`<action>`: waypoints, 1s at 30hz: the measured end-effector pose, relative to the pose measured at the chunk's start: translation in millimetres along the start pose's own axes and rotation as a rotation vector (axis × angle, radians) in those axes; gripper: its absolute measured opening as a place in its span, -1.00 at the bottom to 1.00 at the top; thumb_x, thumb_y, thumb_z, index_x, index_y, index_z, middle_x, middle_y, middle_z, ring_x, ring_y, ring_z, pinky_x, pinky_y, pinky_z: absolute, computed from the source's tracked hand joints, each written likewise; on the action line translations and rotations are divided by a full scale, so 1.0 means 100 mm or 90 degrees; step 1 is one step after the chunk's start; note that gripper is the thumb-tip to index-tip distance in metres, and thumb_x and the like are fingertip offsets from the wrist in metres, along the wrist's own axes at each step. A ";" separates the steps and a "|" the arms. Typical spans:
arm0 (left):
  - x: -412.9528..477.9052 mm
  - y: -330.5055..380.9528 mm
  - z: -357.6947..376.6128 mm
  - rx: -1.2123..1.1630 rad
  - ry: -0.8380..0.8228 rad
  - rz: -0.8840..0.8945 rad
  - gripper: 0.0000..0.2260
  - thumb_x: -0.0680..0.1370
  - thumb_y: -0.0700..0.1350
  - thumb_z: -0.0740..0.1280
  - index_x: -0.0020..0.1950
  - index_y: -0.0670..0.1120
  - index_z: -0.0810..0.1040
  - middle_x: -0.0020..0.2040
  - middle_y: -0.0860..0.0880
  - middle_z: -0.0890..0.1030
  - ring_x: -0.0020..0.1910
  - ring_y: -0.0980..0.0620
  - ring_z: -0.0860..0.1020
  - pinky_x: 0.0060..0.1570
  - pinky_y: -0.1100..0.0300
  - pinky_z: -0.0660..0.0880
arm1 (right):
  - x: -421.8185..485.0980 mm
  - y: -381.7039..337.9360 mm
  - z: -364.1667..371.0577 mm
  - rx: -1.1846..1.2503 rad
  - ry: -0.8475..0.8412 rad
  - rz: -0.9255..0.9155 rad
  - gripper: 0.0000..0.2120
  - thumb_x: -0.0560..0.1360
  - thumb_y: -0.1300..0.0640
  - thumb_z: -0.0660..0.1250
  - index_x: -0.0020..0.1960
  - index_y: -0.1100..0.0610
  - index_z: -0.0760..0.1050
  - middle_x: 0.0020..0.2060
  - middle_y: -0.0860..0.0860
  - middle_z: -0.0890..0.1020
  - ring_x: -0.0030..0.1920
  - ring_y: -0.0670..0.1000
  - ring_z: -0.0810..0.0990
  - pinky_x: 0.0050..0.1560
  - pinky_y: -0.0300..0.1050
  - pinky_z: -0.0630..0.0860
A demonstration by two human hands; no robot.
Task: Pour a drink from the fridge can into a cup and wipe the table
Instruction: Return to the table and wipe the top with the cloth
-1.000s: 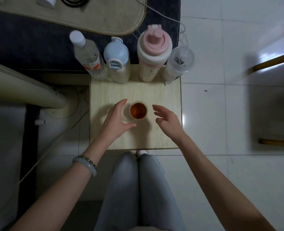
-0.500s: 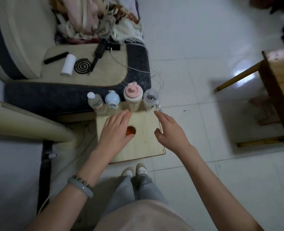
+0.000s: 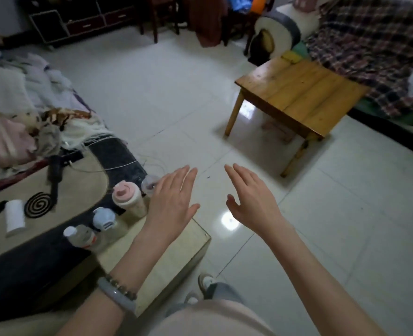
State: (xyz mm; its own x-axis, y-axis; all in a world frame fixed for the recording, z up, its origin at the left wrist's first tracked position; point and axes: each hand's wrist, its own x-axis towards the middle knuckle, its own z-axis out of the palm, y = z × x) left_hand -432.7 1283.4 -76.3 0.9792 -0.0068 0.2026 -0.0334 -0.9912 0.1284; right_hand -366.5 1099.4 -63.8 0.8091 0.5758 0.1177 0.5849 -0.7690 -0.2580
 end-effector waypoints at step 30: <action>1.46 4.40 0.92 -0.095 -0.064 0.446 -0.18 0.18 -0.05 0.62 0.35 -0.21 0.38 0.29 -0.18 0.50 0.24 -0.15 0.51 0.23 -0.03 0.40 | -2.52 3.35 -1.23 -0.059 0.150 0.503 -0.39 0.43 0.17 0.31 0.45 0.18 0.24 0.38 0.18 0.39 0.38 0.17 0.36 0.34 0.05 0.31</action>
State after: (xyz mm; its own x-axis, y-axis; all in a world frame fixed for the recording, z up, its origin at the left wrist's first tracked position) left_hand -286.4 834.0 -79.4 0.7311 -0.6533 0.1967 -0.6801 -0.7208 0.1338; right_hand -367.4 661.9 -61.7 0.9686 -0.2087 0.1351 -0.1667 -0.9483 -0.2703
